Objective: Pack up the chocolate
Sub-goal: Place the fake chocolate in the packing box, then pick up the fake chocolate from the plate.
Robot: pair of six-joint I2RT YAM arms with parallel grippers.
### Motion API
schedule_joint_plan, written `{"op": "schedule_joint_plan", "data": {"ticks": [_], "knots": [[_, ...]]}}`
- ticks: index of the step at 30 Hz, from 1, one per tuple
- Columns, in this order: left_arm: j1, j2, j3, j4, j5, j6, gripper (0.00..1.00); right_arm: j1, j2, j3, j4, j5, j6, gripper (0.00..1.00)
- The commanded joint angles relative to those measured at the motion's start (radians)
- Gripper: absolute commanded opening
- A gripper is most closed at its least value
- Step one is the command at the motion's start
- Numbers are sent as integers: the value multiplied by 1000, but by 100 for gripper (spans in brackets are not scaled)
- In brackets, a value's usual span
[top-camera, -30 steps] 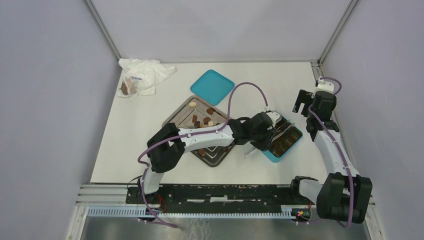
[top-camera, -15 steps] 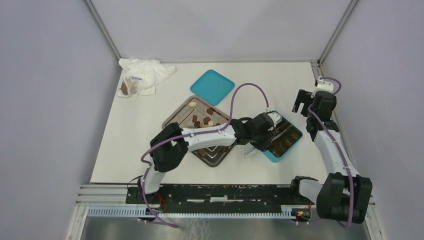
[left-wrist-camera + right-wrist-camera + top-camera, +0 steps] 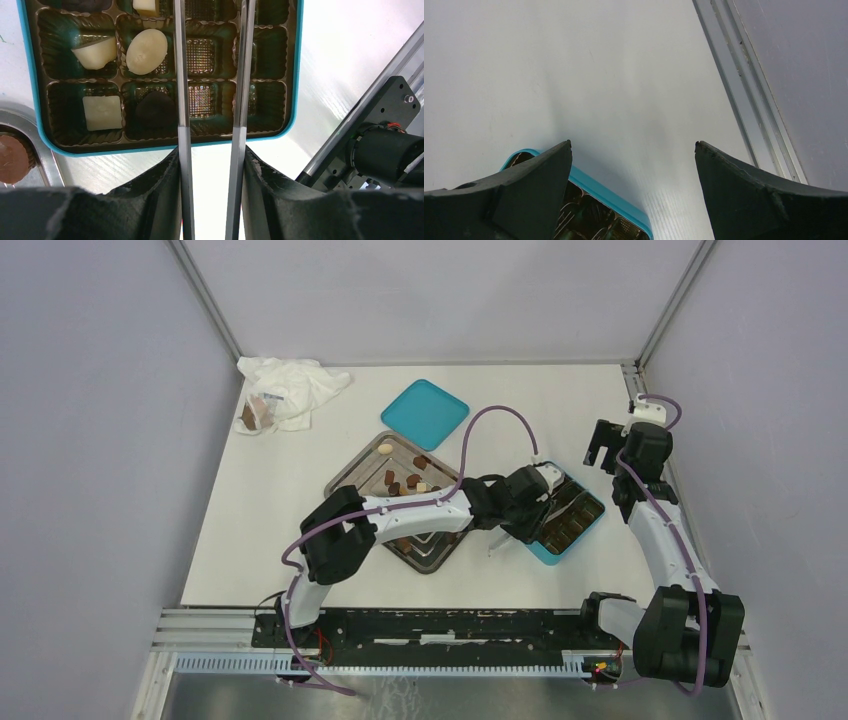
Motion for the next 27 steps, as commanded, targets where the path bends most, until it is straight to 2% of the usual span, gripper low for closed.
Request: {"op": "schedule_joint_plan", "data": {"ticks": [1,6,16,22,27], "knots": [[-3,-32,41,29,-38,41,46,-2,-20,-1,35,-13,-3,98],[-3,-93,-7,74,-41,31,41,-1,-20,-1,35,-16,-7,98],[-2,-305,-229,142,-104,-3,41,-2,-24,-3,36,-88,-44,98],[13,-427,-375,89,-196,-21,41,-2,-39,-31,50,-300,-165,98],[55,-525,-473,22,-253,-31,41,-2,-37,-37,13,-590,-317,98]]}}
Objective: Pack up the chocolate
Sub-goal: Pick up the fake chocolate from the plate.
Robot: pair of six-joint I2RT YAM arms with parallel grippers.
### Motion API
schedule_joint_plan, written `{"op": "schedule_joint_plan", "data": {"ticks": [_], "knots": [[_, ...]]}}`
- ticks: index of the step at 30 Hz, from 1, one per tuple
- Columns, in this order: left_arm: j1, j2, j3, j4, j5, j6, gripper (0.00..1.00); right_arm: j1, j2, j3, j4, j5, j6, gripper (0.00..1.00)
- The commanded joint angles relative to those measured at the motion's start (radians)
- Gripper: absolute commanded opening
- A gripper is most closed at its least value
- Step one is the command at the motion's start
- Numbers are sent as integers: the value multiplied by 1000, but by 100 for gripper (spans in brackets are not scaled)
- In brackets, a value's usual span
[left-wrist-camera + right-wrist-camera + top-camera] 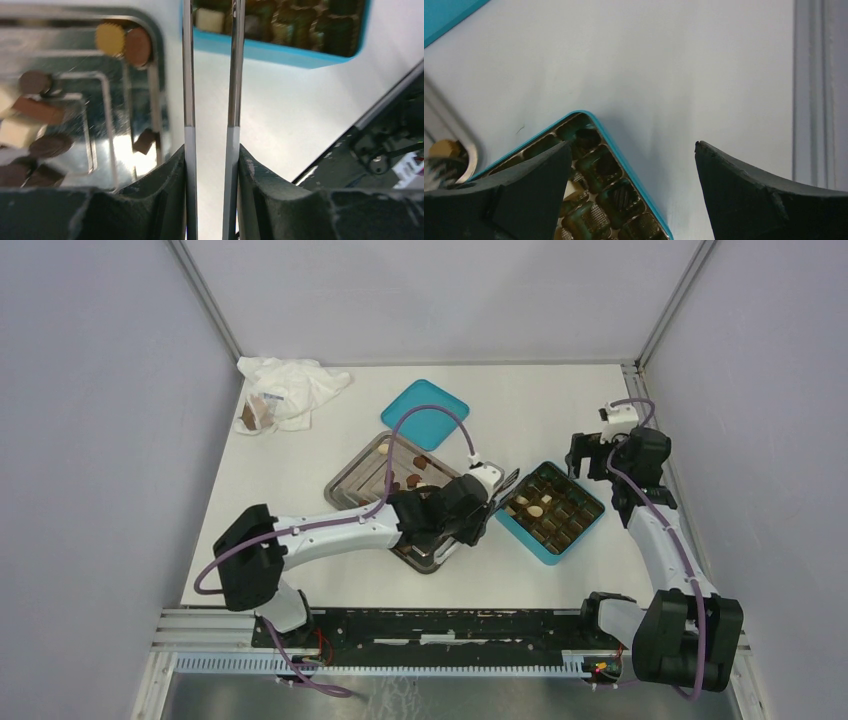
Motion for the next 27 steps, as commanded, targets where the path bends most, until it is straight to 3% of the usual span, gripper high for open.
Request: {"op": "schedule_joint_plan", "data": {"ticks": [1,6,17,27], "knots": [[49,-115,-62,-45,-93,-27,41,-2,-17,3,-14,-337,-181,98],[121,-194,-104,-118,-99,-8,41,-2,-13,10,-61,-468,-266,98],[204,-228,-135,-250,-58,15,42,-2,1,15,-76,-481,-283,98],[213,-169,-106,-332,-71,37,42,-1,2,15,-78,-481,-284,98]]}}
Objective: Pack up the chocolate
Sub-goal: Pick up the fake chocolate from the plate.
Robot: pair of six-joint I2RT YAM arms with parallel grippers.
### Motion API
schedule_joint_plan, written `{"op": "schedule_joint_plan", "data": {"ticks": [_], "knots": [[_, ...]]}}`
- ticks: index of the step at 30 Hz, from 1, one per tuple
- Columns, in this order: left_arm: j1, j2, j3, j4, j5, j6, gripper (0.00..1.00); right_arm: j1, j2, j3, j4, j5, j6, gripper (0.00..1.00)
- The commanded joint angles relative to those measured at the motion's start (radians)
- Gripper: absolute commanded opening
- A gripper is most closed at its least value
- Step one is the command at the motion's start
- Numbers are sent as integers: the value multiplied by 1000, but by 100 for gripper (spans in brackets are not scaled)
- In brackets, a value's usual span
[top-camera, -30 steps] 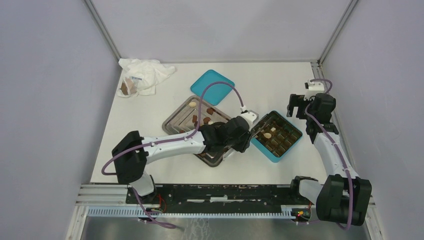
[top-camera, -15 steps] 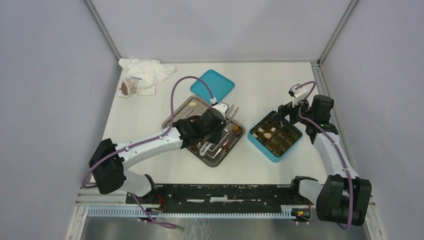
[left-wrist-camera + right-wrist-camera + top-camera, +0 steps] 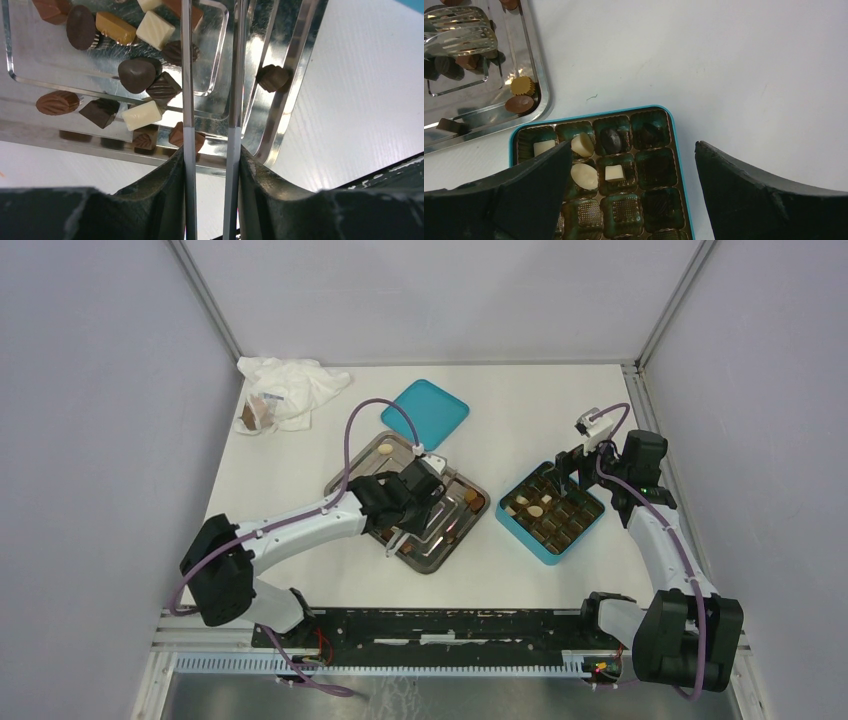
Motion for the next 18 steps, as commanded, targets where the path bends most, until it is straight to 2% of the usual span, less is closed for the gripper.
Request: {"op": "schedule_joint_plan", "data": {"ticks": [1,18], "knots": [[4,26,37,-32,-6,39,43,-1,1,16,10,-19,-14,98],[27,86,79,-78,-5,83,46,-2,3,17,9,-20,-14,98]]}}
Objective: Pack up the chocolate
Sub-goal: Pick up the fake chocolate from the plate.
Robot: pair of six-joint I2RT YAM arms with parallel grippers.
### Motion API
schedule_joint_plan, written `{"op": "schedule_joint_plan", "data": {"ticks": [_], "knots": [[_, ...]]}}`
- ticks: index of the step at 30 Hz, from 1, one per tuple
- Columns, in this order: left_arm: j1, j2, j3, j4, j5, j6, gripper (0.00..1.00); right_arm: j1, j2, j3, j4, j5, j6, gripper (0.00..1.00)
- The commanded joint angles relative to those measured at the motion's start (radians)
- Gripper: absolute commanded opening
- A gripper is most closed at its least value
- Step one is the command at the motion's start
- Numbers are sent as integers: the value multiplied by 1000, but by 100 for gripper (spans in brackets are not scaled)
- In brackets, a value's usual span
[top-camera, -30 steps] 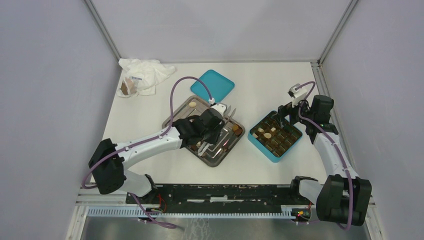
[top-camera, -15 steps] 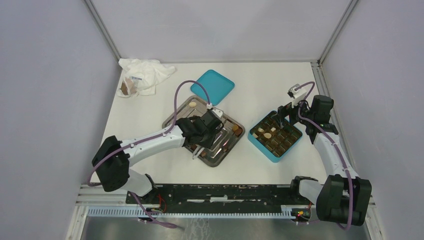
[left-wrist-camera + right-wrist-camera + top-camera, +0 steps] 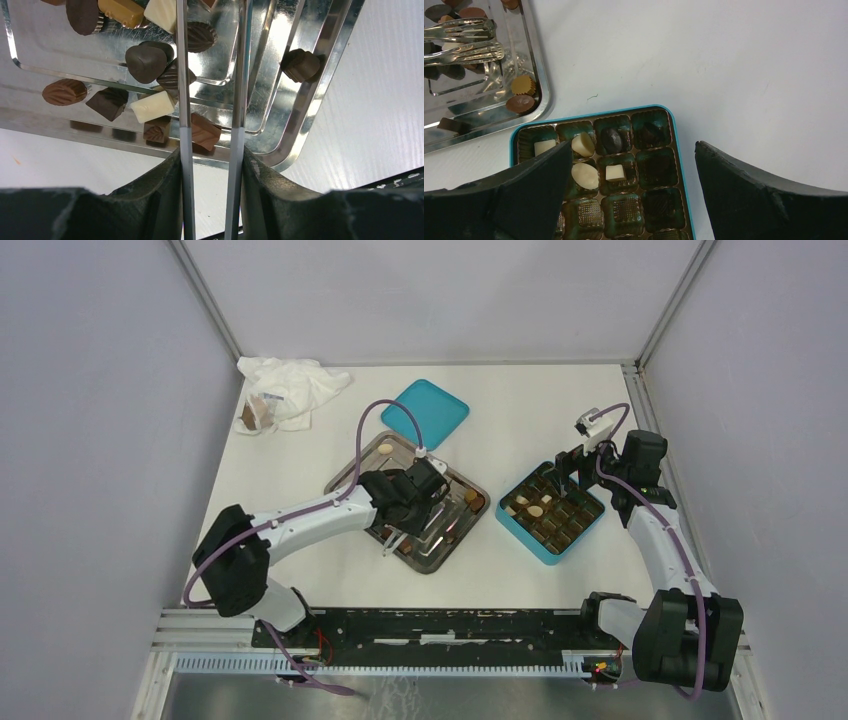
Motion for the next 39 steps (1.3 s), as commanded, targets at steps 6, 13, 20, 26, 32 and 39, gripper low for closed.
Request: {"op": "schedule_joint_plan", "data": {"ticks": [6,13,20,26,32,39], "knots": [[26,17,56,0,4,61,46,-1,2,17,12,-17,-14,98],[33,28,64,-19,18,60,46,-2,2,17,10,-17,-16,98],[42,36,69,-25,38,57,44,-2,2,17,10,-19,-16,98],[47,47,74,-34,43,58,42,-2,4,17,10,-21,-16,98],[50,55,79,-42,46,57,34,-1,3,18,7,-22,-17,98],[49,32,93,-42,48,48,19,-1,2,20,6,-24,-19,98]]}}
